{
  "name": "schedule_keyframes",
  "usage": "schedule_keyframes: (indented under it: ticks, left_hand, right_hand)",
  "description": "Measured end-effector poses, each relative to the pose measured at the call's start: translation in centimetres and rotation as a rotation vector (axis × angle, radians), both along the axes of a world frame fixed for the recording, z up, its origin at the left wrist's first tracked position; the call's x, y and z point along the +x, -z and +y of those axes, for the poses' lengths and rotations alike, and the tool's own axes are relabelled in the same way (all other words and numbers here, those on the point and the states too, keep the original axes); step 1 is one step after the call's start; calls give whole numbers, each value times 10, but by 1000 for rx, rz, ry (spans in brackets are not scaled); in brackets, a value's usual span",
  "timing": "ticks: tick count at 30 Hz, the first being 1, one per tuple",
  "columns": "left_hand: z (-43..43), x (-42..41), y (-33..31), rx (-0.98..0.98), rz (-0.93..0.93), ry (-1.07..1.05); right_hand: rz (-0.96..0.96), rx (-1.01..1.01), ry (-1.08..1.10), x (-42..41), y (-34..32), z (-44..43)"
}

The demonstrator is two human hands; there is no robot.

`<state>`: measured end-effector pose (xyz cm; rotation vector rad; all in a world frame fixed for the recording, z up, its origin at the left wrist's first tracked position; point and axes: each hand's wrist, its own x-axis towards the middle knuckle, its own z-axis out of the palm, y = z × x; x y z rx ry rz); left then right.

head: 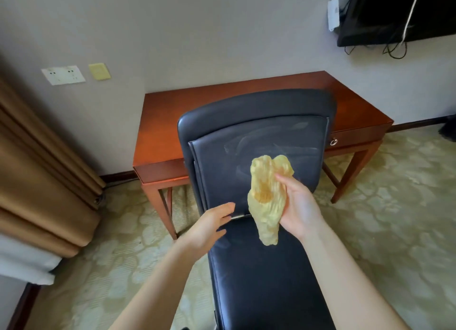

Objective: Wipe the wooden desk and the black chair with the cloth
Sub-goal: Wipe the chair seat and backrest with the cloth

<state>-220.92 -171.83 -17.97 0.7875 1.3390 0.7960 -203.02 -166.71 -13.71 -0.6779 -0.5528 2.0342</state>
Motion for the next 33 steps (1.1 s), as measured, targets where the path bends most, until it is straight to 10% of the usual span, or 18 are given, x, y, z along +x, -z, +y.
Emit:
schedule_keyframes:
  ticks: [9,16,21,27,33]
  left_hand:
    - [24,-10,10,12,-376,33]
    - [64,-54,-9,306,-152,-67]
    - [98,-82,-31,472,-39,83]
    - [133,-103,-47,562,-7,317]
    - [171,-122,-51,603,197,370]
  right_hand:
    - [-142,153,-124,-2,-4,31]
    - [-375,74,31,-19,21,57]
    - [-1026,226,66,-44,31,66]
    - [-821,459,-87,-92,23,79]
    - [-918,322,265,-127,31,88]
